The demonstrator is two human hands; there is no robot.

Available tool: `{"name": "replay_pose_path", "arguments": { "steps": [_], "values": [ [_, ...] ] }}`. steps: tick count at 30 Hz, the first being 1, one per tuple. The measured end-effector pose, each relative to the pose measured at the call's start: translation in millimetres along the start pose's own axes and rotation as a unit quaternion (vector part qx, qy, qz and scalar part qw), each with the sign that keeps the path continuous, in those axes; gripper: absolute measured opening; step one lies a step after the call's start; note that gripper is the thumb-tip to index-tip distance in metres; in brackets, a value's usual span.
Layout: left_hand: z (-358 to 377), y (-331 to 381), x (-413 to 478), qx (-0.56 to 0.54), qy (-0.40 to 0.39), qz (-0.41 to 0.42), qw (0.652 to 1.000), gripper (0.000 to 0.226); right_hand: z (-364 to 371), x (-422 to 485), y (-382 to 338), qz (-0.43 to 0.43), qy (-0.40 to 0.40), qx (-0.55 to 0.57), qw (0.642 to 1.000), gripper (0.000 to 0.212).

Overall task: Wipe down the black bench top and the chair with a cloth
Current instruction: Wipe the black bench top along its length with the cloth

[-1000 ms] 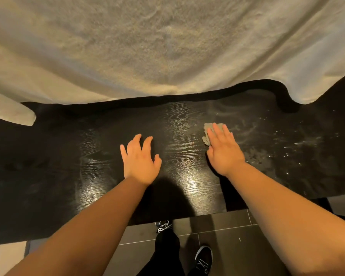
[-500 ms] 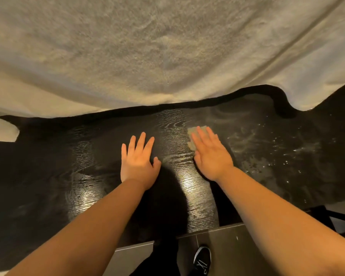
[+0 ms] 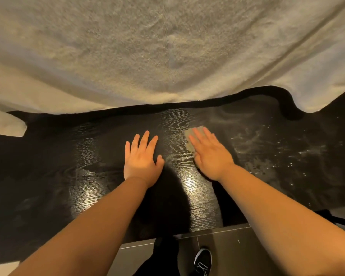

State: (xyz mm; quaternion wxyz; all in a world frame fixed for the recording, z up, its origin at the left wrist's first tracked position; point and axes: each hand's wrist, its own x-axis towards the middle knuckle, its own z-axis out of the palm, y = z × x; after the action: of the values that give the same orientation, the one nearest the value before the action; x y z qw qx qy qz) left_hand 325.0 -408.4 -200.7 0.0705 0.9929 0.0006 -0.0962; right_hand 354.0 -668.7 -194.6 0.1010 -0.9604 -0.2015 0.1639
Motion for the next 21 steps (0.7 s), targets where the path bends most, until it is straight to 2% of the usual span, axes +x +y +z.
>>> {"name": "replay_pose_path", "arguments": {
  "steps": [4,8,10,13,16,17,21],
  "values": [
    [1,0,0,-0.011,0.003,-0.001,1.000,0.069,-7,-11,39,0.146,0.045,0.014,0.988,0.066],
    [1,1,1,-0.009,0.007,0.000,1.000,0.069,-5,-3,11,0.187,0.046,0.028,0.981,0.069],
    [1,1,0,-0.006,0.012,0.001,1.000,0.070,1,-4,-17,0.135,0.039,0.022,0.990,0.072],
    [3,0,1,-0.008,0.017,0.001,1.000,0.070,18,-16,-44,0.004,0.018,-0.005,1.000,0.070],
    [3,-1,0,-0.014,0.017,0.004,1.000,0.070,16,-18,-24,-0.068,0.015,-0.005,0.998,0.068],
    [3,-1,-1,-0.014,0.017,0.006,1.000,0.070,11,-16,-11,-0.051,0.023,0.000,0.998,0.069],
    [0,2,0,-0.019,0.010,0.004,1.000,0.069,-14,-8,41,0.135,0.040,0.010,0.990,0.068]
  ]
}}
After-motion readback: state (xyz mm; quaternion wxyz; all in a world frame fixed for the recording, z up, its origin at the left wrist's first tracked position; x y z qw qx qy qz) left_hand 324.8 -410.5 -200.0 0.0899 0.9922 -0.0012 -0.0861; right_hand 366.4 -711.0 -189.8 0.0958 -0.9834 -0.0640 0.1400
